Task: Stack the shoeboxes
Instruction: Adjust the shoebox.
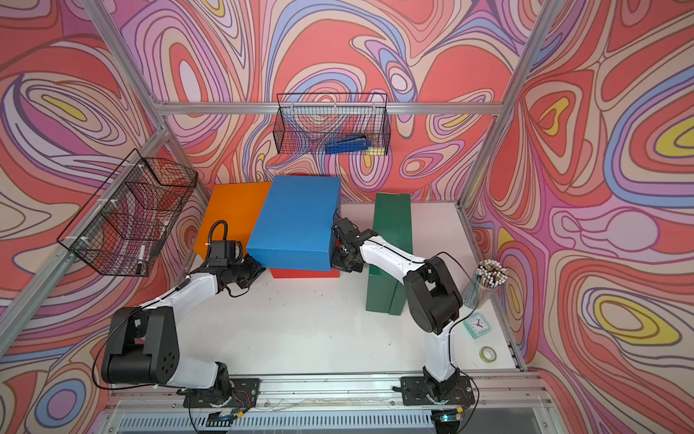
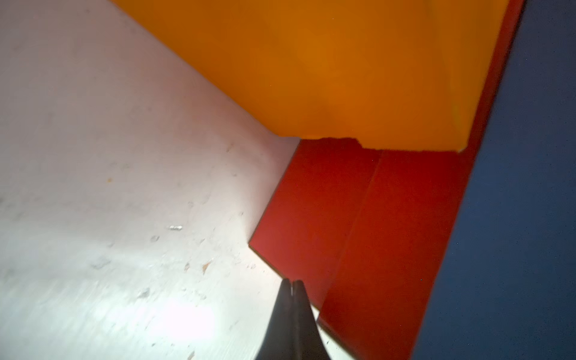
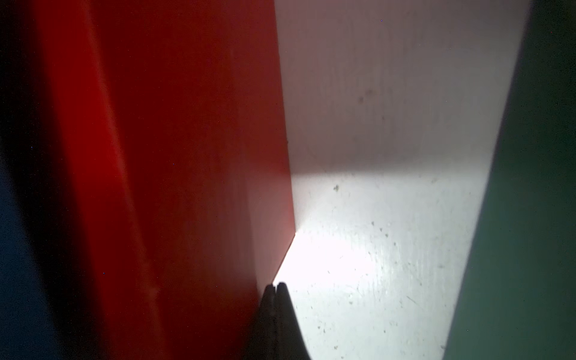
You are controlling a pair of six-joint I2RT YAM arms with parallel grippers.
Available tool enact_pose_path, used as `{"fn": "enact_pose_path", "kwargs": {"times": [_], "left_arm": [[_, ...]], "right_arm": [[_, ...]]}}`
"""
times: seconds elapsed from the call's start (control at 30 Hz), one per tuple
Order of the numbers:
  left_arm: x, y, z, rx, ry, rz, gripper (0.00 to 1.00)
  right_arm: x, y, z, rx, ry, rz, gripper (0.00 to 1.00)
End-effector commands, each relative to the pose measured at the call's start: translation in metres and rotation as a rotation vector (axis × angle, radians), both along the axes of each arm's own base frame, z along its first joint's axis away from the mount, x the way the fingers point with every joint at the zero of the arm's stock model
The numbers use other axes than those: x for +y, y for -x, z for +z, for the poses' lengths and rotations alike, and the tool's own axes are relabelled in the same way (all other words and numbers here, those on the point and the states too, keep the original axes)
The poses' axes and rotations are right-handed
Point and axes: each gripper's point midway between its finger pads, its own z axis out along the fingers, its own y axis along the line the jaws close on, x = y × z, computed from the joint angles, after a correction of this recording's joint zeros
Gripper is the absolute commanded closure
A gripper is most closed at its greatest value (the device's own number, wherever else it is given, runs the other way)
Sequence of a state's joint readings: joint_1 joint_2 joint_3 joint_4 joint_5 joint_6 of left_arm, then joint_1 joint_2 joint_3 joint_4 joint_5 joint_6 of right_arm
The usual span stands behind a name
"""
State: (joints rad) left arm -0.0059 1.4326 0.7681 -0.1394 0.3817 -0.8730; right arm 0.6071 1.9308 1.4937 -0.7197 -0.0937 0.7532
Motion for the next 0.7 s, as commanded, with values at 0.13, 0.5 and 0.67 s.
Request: {"fn": "enact_pose_path", "kwargs": {"times": [0.13,0.5,0.67], "left_arm": [[-0.011,0.029,0.006,0.004,-0.018,-0.064,1.00],[-0.013,-0.013,0.035,-0.042,-0.023,-0.079,1.00],[-0.016,-0.032,0.035,-0.040,-0.020,-0.094,1.00]], "right_arm": [[0.027,0.014,0.022,-0.072,-0.081,0.020,1.00],[0.007,-0.034,0.044,-0.134,-0.027,-0.016,1.00],[-0.004,-0.063,0.044,-0.129,-0.047,-0.045,1.00]]}}
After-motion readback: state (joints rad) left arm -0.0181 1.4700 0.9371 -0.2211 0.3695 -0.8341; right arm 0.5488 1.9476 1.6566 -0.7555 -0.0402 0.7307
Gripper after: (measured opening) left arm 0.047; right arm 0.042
